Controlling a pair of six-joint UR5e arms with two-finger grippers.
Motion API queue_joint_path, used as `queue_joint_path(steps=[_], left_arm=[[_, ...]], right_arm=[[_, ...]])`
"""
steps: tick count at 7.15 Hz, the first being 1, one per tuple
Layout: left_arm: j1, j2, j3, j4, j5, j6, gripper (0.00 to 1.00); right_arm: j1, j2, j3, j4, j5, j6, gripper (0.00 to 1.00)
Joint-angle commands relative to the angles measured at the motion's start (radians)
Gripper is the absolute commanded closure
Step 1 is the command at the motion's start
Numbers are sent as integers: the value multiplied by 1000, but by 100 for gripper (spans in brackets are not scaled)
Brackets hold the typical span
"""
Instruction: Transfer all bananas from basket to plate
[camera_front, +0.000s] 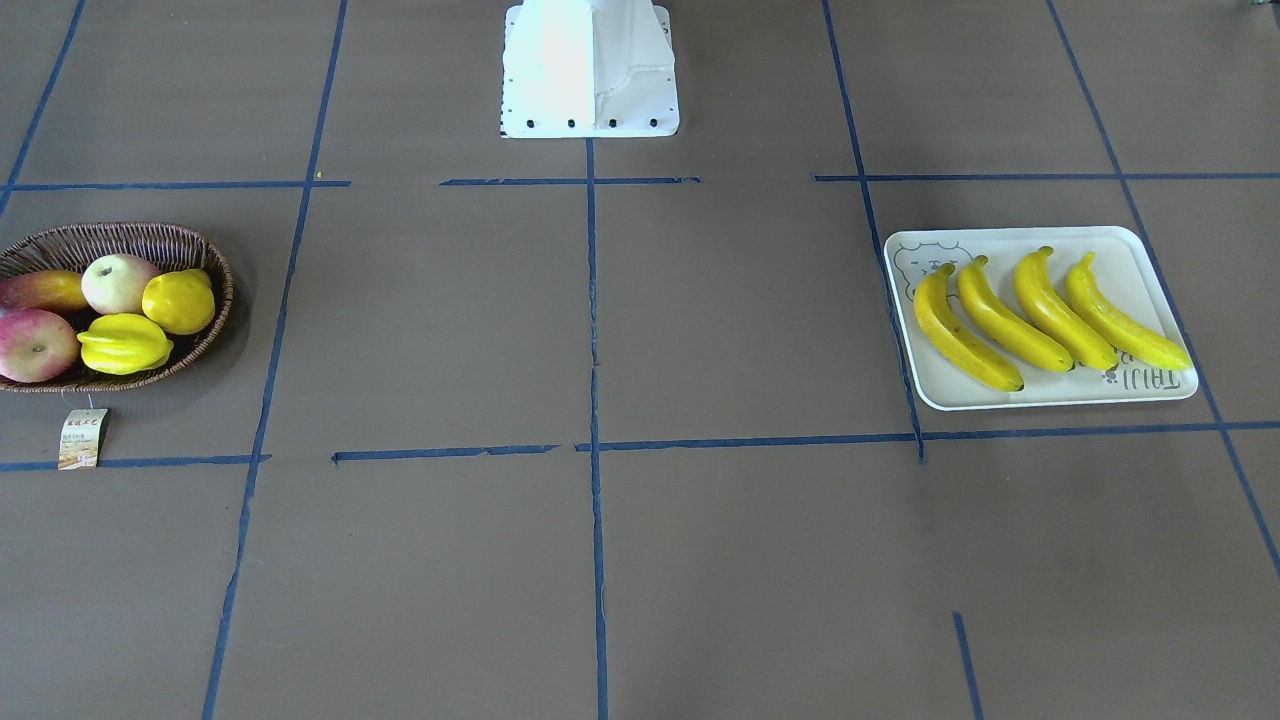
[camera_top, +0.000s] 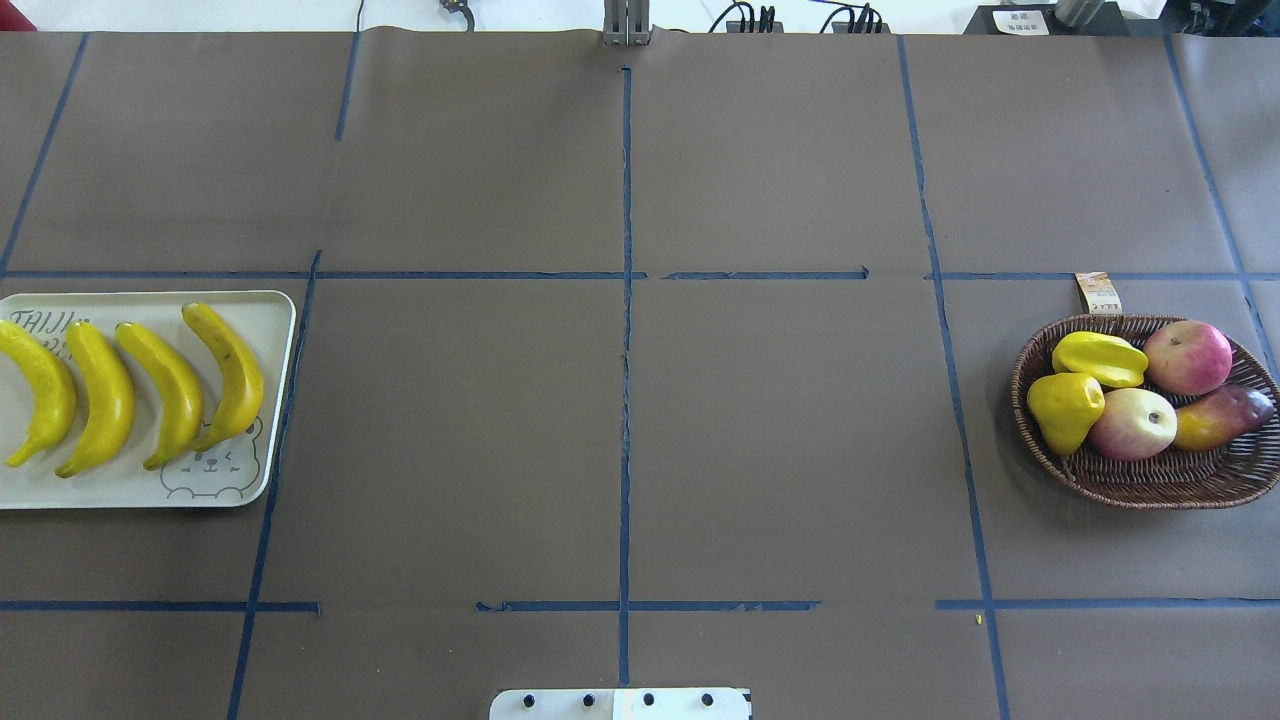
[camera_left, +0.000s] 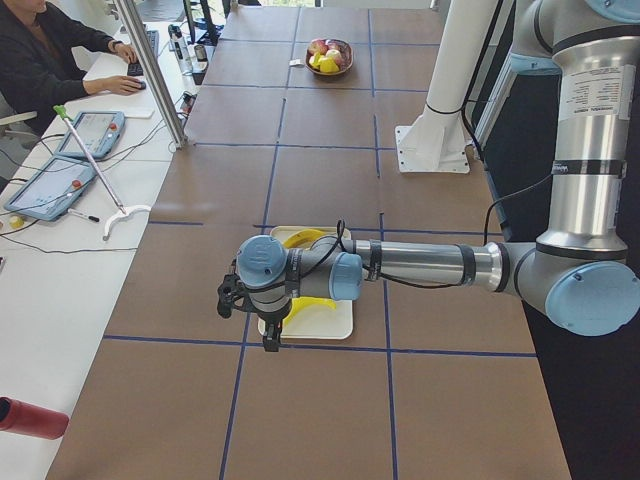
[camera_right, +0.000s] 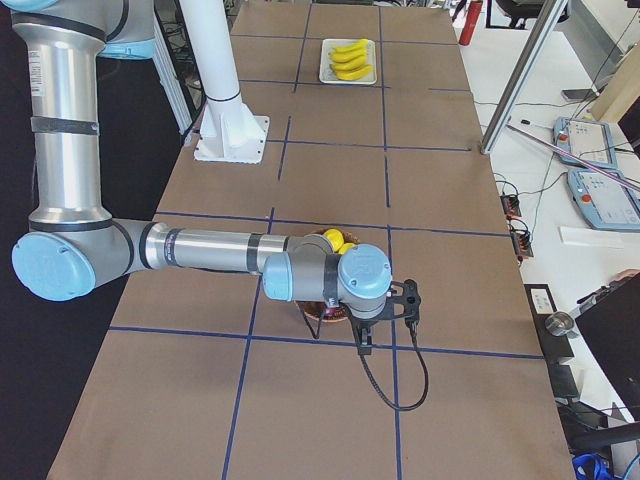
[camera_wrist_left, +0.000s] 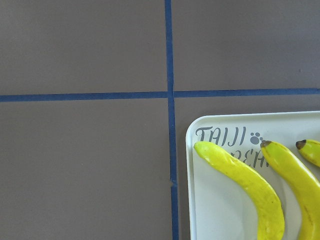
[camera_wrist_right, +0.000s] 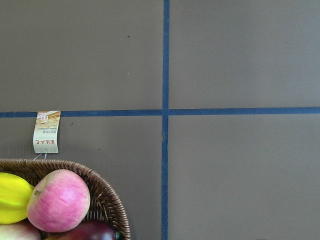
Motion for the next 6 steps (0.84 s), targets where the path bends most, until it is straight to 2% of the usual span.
queue_joint_path(steps=[1,3,6], left_arm=[[0,0,10,-3,4,1,0],[1,0,21,-9,4,-4,0],[1,1,24,-6,4,-4,0]], right_arm=[[47,-32,12,-29,2,6,0],[41,15,14,-148,0,9,0],[5,46,13,-173,-33,11,0]])
